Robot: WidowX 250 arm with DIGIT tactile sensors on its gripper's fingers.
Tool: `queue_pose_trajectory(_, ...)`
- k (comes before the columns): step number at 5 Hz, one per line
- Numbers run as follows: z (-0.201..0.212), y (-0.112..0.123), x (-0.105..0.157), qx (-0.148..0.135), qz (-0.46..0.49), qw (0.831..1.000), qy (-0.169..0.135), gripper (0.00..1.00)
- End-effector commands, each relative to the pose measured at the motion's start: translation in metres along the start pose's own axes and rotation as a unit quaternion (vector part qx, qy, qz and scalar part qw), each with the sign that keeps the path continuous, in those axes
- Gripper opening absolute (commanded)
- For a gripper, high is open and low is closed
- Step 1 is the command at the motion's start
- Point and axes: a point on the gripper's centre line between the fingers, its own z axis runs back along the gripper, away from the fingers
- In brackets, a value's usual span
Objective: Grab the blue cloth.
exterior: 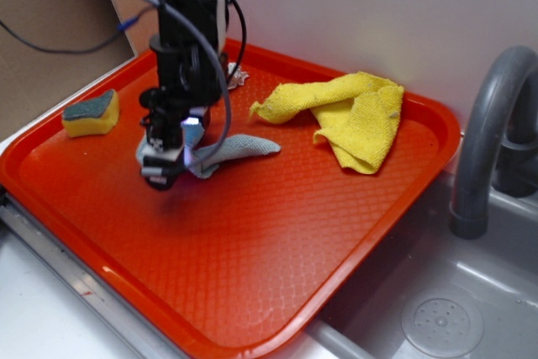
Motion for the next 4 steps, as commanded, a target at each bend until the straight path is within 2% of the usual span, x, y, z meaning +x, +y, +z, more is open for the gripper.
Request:
queue_pose_trajectory(1, 0.019, -0.022, 0.0, 0.023, 0.03, 0.999, -0.014, 0.0)
queue_pose_trajectory(2, 0.046, -0.016, -0.005, 0.053, 0.09, 0.994, -0.03, 0.0)
queue_pose_trajectory(3, 0.089, -0.017, -0.013, 0.066, 0.219, 0.973, -0.029, 0.0)
queue_pose_trajectory(4, 0.13, -0.009, -0.042, 0.047, 0.337, 0.939, -0.049, 0.0)
